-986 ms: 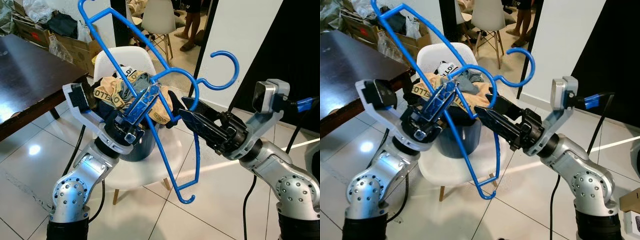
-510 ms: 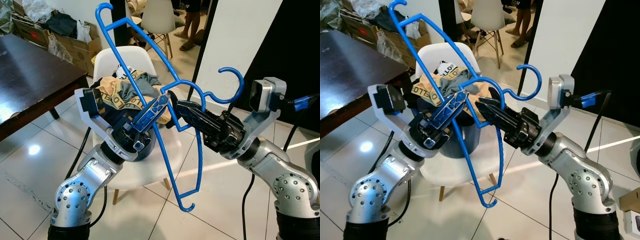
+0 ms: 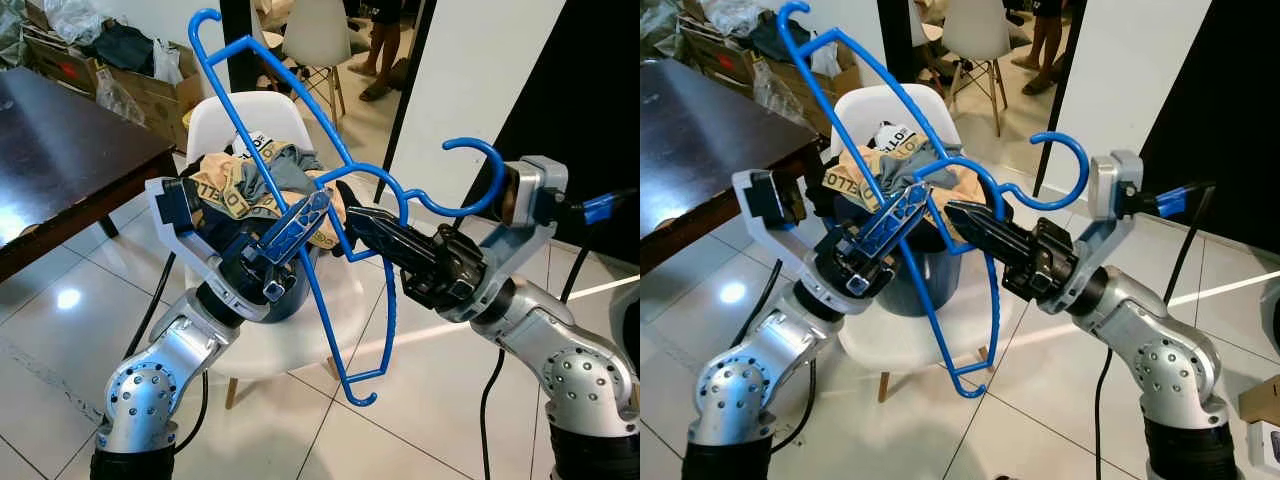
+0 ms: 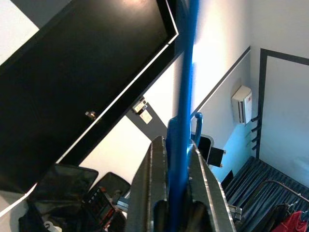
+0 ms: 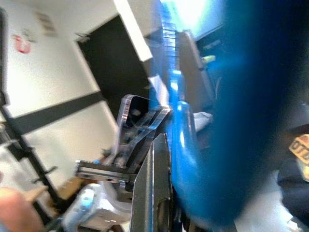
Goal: Hang hanger
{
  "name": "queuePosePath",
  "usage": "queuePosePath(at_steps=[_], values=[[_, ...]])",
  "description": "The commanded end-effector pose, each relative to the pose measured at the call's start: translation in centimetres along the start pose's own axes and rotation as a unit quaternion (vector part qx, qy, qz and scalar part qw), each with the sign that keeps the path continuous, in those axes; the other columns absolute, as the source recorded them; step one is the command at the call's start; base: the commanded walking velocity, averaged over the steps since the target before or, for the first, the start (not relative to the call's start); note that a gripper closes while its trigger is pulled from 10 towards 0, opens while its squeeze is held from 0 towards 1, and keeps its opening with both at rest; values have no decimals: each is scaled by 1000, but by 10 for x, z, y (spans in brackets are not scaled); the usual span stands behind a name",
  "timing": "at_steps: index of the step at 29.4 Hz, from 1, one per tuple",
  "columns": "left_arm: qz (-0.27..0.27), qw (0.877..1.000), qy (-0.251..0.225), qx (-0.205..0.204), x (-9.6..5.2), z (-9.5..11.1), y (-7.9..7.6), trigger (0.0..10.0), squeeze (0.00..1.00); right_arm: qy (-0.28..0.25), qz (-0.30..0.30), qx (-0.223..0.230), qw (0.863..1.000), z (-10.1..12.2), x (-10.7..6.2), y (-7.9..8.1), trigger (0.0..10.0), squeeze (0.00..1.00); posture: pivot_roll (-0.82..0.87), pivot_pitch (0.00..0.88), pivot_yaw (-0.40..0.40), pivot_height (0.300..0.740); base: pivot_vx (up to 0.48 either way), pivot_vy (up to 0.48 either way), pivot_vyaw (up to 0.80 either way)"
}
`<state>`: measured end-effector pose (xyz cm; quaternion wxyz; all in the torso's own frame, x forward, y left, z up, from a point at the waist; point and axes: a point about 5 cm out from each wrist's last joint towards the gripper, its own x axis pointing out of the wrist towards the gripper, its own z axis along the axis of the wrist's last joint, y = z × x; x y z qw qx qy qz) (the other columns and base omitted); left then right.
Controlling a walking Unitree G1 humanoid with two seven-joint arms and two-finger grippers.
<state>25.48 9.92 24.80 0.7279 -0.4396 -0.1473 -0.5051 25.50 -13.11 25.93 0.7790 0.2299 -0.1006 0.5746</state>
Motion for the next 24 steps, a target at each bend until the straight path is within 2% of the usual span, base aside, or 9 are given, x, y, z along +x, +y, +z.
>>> queuePosePath(at_steps=[1, 8, 11, 12, 15, 16, 19, 21, 24], values=[[6, 1000, 2, -1, -1, -1, 1, 10000, 1000, 3, -20, -3, 1000, -2, -3, -4, 0, 0, -3, 130, -13, 740, 0, 0, 0], [38, 999, 0, 24, -8, 7, 11, 10000, 1000, -12, -64, -16, 998, 1, -5, -16, 0, 0, -1, 126, -13, 740, 0, 0, 0], [69, 996, -4, 53, -21, 21, 18, 10000, 1000, -48, -157, -27, 986, 9, -18, -41, 0, 0, 5, 123, -15, 740, 0, 0, 0], [69, 996, -4, 53, -21, 21, 18, 10000, 1000, -48, -157, -27, 986, 9, -18, -41, 0, 0, 5, 123, -15, 740, 0, 0, 0], [87, 993, -2, 74, -29, 29, 21, 10000, 1000, -66, -209, -33, 975, 15, -26, -54, 0, 0, 6, 126, -15, 740, 0, 0, 0], [99, 991, 2, 91, -35, 33, 23, 10000, 1000, -73, -263, -44, 961, 18, -35, -66, 0, 0, 6, 128, -16, 740, 0, 0, 0], [106, 989, 6, 99, -37, 35, 24, 10000, 1000, -80, -286, -42, 954, 19, -38, -71, 0, 0, 6, 128, -16, 740, 0, 0, 0], [134, 983, 16, 126, -42, 38, 31, 10000, 1000, -83, -341, -51, 935, 20, -48, -83, 0, 0, 7, 130, -18, 740, 0, 0, 0], [167, 974, 22, 151, -44, 40, 38, 10000, 1000, -86, -371, -50, 923, 20, -54, -88, 314, 0, 8, 130, -18, 740, 0, 0, 0]])
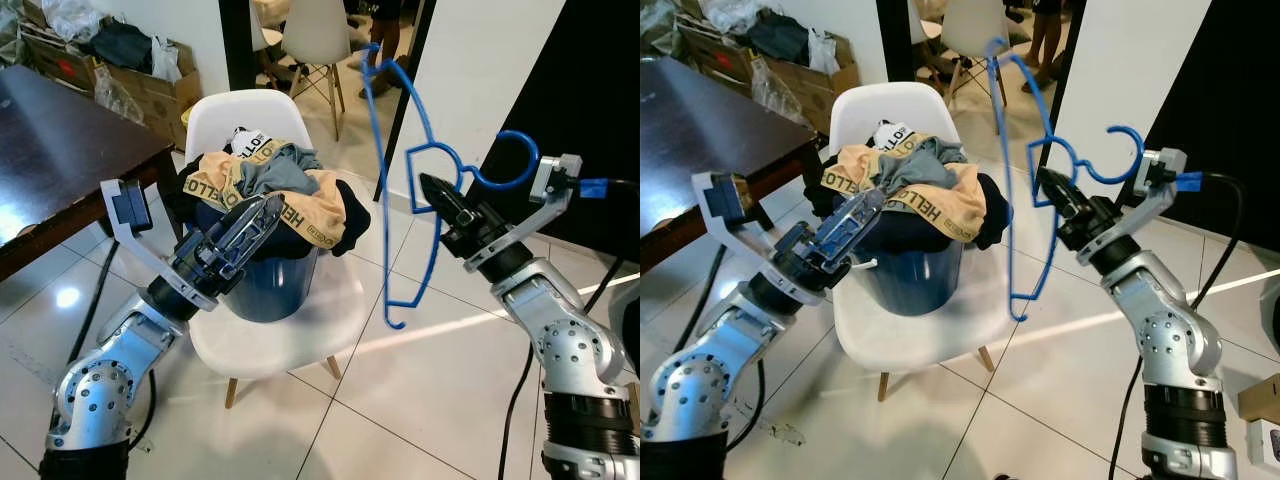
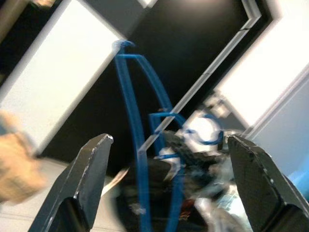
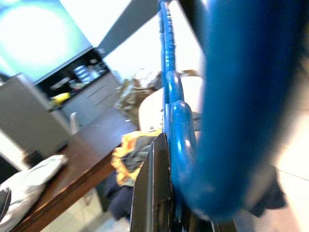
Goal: Hang hanger
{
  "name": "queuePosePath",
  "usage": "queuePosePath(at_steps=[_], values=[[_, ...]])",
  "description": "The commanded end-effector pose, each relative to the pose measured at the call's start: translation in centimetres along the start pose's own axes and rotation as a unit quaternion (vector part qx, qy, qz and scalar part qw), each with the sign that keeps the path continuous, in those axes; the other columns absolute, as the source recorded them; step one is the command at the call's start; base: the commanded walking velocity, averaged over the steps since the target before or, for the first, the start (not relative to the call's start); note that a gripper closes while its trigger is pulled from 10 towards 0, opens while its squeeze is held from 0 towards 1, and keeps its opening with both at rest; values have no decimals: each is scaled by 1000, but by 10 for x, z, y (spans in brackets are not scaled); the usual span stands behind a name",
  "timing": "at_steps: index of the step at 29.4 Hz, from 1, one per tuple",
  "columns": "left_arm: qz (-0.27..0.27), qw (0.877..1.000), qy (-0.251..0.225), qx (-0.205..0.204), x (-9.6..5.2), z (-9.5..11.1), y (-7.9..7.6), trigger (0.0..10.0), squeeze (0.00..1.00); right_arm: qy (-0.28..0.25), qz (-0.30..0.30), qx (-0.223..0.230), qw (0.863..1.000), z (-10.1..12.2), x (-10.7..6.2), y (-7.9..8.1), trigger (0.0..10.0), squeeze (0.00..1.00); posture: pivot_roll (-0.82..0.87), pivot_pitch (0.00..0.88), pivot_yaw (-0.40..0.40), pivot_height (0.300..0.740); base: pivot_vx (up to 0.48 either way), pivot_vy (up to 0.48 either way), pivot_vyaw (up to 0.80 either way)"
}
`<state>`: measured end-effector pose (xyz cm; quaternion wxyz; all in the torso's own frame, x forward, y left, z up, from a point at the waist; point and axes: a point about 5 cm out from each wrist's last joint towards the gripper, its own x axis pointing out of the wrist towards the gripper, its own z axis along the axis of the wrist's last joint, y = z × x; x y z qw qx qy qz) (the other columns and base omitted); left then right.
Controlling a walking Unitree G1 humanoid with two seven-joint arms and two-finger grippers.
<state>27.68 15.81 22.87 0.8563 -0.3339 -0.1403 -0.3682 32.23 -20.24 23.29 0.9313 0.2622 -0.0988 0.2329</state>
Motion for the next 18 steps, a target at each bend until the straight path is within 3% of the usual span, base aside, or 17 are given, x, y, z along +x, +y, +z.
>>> queuePosePath(at_steps=[1, 2, 3, 4, 5, 6, 8, 9, 10, 11, 12, 13, 14, 15, 18], values=[[60, 997, 24, 45, -3, -4, 15, 10000, 1000, -7, -47, -12, 999, 2, -3, -13, 7922, 0, 10, 130, -19, 740, 0, 0, 0], [106, 989, 44, 98, 0, -7, 25, 10000, 0, -1, -74, -24, 997, 0, -4, -20, 10000, 0, 9, 130, -18, 740, 0, 0, -469], [106, 989, 44, 98, 0, -7, 25, 10000, 0, -1, -74, -24, 997, 0, -4, -20, 10000, 0, 9, 130, -18, 740, 0, 0, -469], [162, 966, 68, 189, 6, -11, 36, 10000, 0, 13, -98, -44, 994, -6, -7, -25, 10000, 0, 8, 129, -17, 740, 0, 0, -769], [162, 966, 68, 189, 6, -11, 36, 10000, 0, 13, -98, -44, 994, -6, -7, -25, 10000, 0, 8, 129, -17, 740, 0, 0, -769], [175, 958, 72, 216, 8, -12, 38, 10000, 0, 18, -103, -52, 993, -9, -7, -25, 10000, 0, 8, 129, -17, 740, 0, 0, -769], [222, 931, 87, 276, 11, -16, 45, 10000, 0, 44, -124, -83, 988, -20, -10, -27, 10000, 0, 3, 129, -14, 740, 0, 0, -775], [222, 931, 87, 276, 11, -16, 45, 10000, 0, 44, -124, -83, 988, -20, -10, -27, 10000, 0, 3, 129, -14, 740, 0, 0, -775], [246, 917, 92, 299, 9, -18, 49, 10000, 0, 67, -142, -116, 981, -29, -13, -29, 10000, 0, -2, 128, -14, 740, 0, 0, -769], [246, 917, 92, 299, 9, -18, 49, 10000, 0, 67, -142, -116, 981, -29, -13, -29, 10000, 0, -2, 128, -14, 740, 0, 0, -769], [285, 896, 101, 325, 1, -25, 52, 10000, 0, 118, -169, -186, 961, -54, -26, -29, 10000, 0, -7, 130, -16, 740, 0, 0, 0], [285, 896, 101, 325, 1, -25, 52, 10000, 0, 118, -169, -186, 961, -54, -26, -29, 10000, 0, -7, 130, -16, 740, 0, 0, 0], [294, 892, 102, 329, -2, -28, 52, 10000, 0, 135, -168, -213, 953, -62, -31, -26, 10000, 0, -6, 131, -16, 740, 0, 0, 0], [302, 885, 103, 338, -6, -29, 51, 10000, 0, 143, -156, -219, 953, -71, -34, -19, 10000, 0, -4, 131, -20, 740, 0, 0, 0], [306, 881, 103, 345, -8, -29, 49, 10000, 0, 147, -146, -219, 954, -76, -35, -14, 10000, 0, -4, 131, -20, 740, 0, 0, 0]])
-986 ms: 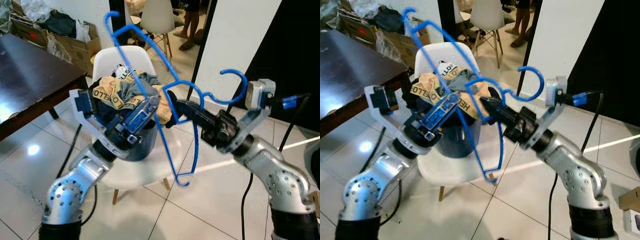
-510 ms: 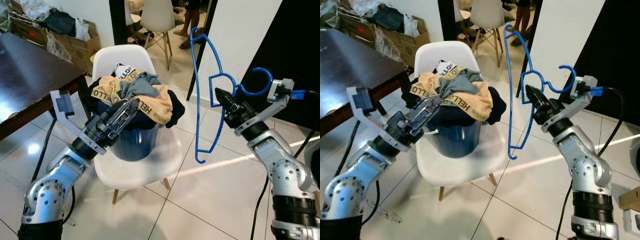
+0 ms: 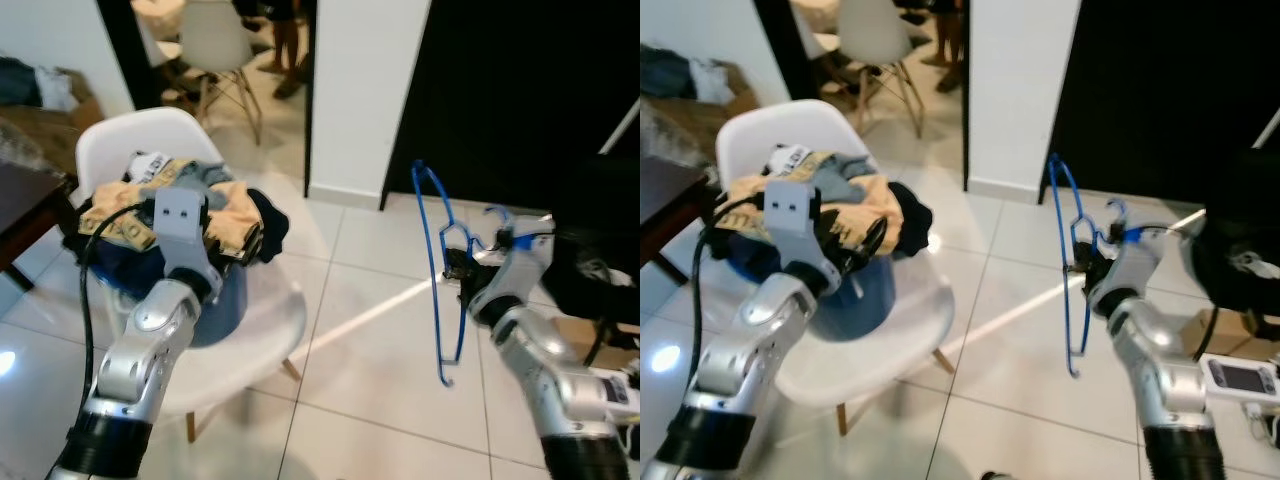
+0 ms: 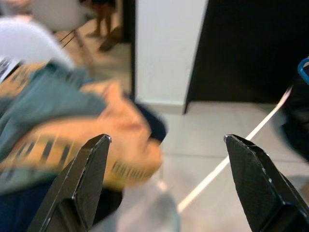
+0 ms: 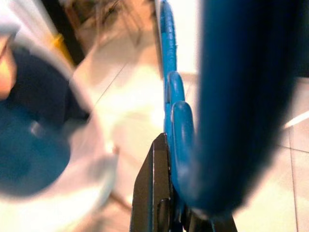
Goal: Hang hanger
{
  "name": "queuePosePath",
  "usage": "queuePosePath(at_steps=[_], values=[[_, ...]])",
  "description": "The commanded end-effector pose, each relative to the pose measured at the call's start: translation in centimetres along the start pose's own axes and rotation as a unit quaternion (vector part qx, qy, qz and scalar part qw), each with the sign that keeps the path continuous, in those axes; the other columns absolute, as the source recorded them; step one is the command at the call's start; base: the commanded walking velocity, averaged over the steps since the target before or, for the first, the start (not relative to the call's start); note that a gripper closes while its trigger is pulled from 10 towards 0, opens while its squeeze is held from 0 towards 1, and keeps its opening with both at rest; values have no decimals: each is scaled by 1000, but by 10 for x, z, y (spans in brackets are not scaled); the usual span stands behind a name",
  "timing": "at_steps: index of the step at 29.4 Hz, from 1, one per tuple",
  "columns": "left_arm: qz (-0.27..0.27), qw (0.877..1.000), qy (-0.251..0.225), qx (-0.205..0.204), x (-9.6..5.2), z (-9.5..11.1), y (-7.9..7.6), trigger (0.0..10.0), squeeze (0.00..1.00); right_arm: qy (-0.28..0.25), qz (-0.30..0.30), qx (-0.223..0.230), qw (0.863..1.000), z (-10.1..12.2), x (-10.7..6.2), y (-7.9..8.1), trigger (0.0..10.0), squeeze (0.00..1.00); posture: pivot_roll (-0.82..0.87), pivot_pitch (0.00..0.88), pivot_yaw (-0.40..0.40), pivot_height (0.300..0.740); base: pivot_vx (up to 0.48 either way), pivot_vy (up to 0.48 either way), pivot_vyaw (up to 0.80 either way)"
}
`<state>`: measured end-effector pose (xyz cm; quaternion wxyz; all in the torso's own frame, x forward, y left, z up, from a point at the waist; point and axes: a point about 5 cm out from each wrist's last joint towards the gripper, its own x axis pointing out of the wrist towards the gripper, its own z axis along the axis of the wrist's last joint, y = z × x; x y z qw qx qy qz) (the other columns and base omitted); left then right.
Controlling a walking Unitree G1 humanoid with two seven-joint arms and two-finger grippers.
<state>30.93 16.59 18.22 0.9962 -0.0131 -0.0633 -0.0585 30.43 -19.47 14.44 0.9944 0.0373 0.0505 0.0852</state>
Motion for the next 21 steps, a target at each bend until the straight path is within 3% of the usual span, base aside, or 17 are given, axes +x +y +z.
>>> queuePosePath(at_steps=[1, 4, 7, 8, 9, 10, 15, 21], values=[[10, 1000, 3, 9, -3, -1, 2, 10000, 0, -19, 18, -14, 1000, 6, 0, 10, 10000, 0, -4, 131, -20, 740, 0, 0, 0], [33, 999, 9, 22, -28, -9, -9, 10000, 0, -37, 35, -75, 996, 5, -13, 28, 10000, 0, -8, 140, -23, 740, 0, 0, 0], [40, 999, 8, 31, -37, -12, -13, 10000, 0, -44, 37, -104, 993, 5, -18, 33, 10000, 0, -5, 140, -27, 740, 0, 0, 0], [48, 998, 2, 34, -41, -12, -14, 10000, 0, -53, 35, -134, 989, 6, -21, 37, 10000, 0, -2, 145, -32, 740, 0, 0, 0], [48, 998, 2, 34, -41, -12, -14, 10000, 0, -53, 35, -134, 989, 6, -21, 37, 10000, 0, -2, 145, -32, 740, 0, 0, 0], [63, 997, -8, 32, -41, -11, -13, 10000, 0, -63, 32, -161, 984, 5, -23, 42, 10000, 0, -12, 145, -29, 740, 0, 0, 0], [80, 996, -34, 15, -30, -5, -12, 10000, 0, -68, 20, -174, 982, 8, -16, 44, 10000, 0, -20, 146, -31, 740, 115, 0, 0], [88, 996, -30, 3, -28, -7, -12, 10000, 0, -70, 2, -148, 987, 6, -15, 37, 10000, 0, -20, 149, -25, 740, 339, 0, 0]])
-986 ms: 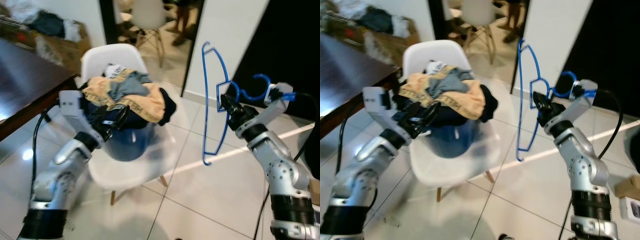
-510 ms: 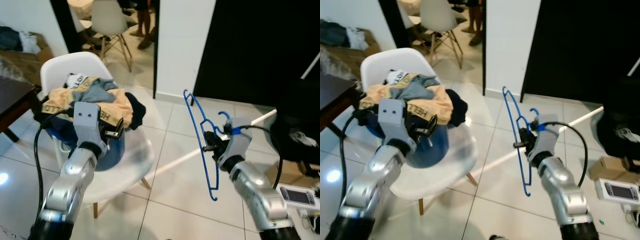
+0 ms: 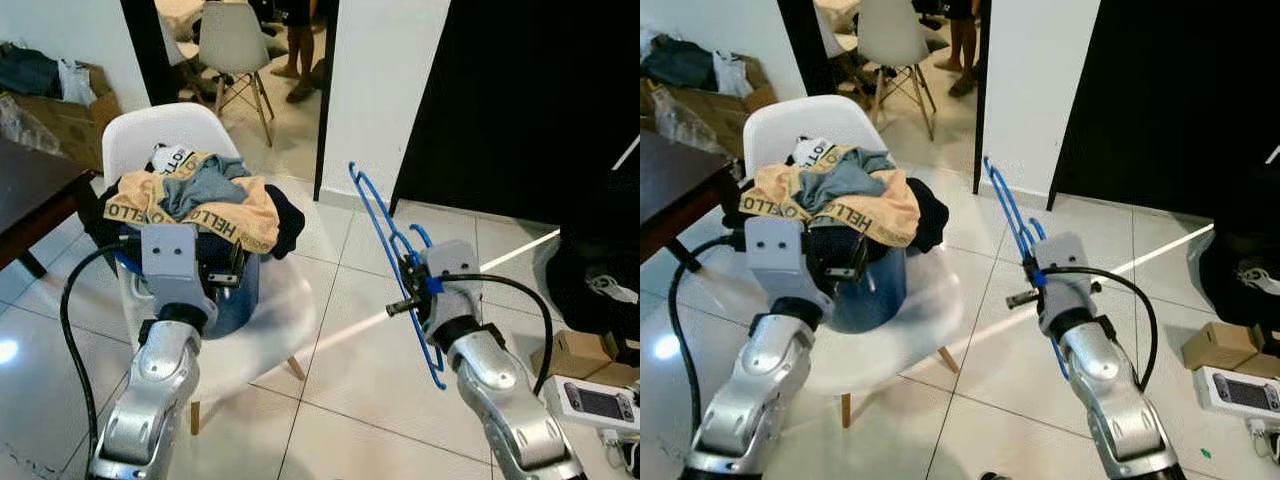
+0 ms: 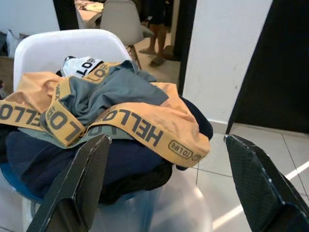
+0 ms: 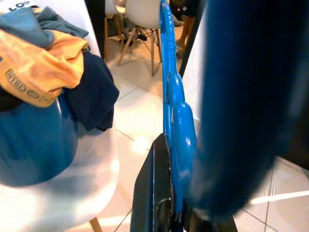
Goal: Hang hanger
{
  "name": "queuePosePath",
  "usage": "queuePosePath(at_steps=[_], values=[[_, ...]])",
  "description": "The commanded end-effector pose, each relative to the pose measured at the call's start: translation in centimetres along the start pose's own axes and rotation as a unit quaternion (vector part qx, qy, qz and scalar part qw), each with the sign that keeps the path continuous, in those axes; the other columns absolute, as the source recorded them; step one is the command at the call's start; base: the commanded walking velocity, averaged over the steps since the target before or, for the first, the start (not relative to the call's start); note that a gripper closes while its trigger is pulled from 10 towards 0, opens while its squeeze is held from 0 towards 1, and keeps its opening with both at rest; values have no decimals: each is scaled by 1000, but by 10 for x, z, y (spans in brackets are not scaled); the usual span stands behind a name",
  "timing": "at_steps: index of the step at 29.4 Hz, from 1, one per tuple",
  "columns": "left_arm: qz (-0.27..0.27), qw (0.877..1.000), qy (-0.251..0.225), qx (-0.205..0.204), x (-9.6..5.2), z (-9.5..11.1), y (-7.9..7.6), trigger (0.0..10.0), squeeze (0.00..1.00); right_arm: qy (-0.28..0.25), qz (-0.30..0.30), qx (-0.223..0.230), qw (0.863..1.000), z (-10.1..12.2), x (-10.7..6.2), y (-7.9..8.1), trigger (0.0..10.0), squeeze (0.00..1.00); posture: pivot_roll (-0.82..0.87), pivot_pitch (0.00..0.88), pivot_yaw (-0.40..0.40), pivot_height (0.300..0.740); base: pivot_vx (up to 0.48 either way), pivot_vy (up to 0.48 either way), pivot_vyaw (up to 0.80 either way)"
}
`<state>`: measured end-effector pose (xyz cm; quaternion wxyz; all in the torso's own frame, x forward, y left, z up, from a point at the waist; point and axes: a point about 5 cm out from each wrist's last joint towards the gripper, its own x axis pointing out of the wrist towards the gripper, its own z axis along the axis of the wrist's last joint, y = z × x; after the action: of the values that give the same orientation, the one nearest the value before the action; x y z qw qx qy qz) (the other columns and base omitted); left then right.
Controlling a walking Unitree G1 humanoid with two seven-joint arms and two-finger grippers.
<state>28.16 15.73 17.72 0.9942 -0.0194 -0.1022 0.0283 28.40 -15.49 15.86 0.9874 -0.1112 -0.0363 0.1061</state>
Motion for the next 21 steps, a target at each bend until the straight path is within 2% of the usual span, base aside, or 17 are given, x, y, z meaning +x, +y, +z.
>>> queuePosePath(at_steps=[1, 15, 18, 21], values=[[2, 1000, 10, 2, -2, -5, 0, 10000, 0, 5, -15, 7, 1000, -5, -1, -5, 10000, 0, -20, 149, -25, 740, 349, 0, 0], [6, 1000, 5, 14, -3, -5, 3, 10000, 0, 9, -34, 21, 999, -9, -3, -6, 10000, 0, -9, 133, -21, 740, 322, 0, 0], [40, 998, -21, 51, 0, 9, 12, 10000, 0, 10, -32, 27, 999, -11, -3, -5, 10000, 0, -13, 130, -19, 740, 0, 0, 0], [53, 997, -26, 55, 2, 14, 15, 10000, 0, 11, -32, 27, 999, -11, -3, -6, 10000, 0, -12, 128, -20, 740, 0, 0, 0]])
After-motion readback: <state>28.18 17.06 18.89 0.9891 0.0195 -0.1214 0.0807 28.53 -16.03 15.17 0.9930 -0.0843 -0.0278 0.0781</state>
